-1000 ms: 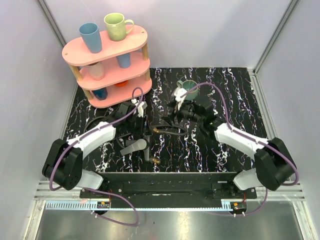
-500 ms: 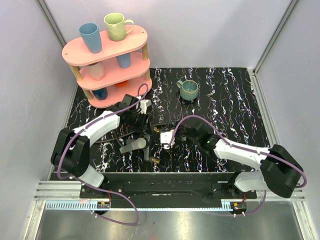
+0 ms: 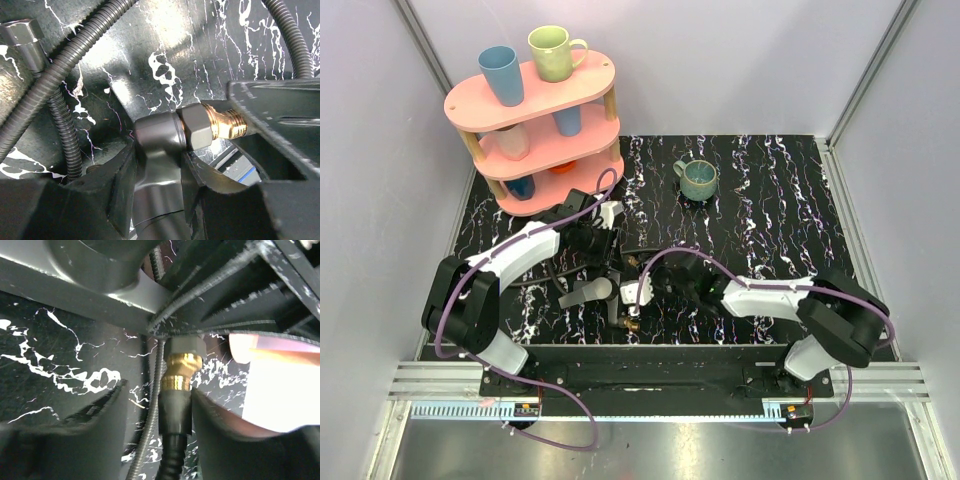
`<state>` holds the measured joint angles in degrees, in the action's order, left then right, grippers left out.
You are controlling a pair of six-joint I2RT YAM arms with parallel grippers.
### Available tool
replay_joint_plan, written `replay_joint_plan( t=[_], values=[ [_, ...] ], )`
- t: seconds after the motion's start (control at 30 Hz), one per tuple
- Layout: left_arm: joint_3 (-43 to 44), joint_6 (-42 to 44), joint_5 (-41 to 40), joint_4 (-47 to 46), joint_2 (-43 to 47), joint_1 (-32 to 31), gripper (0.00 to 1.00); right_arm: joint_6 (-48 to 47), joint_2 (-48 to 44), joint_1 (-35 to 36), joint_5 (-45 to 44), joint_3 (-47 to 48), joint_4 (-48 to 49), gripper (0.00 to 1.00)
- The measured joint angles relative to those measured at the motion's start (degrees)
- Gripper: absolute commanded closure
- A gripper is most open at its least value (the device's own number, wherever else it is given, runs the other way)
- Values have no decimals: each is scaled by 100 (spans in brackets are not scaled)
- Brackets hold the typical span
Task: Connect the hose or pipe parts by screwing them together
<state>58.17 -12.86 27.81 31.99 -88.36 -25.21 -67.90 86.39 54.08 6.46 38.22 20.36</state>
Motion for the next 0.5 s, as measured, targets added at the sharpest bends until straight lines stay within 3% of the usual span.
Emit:
replay_joint_plan(
  t=[0.07, 0.1, 0.3, 0.5],
  values=[
    [0, -2, 46, 0, 0, 0, 100, -94, 188, 90, -157, 13, 229, 78],
    [-2, 9, 37, 26, 0, 0, 100, -181, 262, 118, -214, 26, 328, 99],
    [-96, -35, -116, 13, 13, 94, 100, -140, 743, 262, -719, 157, 909, 100],
    [-518, -299, -291, -710, 120, 122, 100, 846, 1084, 310, -1167, 310, 1025, 100]
  ],
)
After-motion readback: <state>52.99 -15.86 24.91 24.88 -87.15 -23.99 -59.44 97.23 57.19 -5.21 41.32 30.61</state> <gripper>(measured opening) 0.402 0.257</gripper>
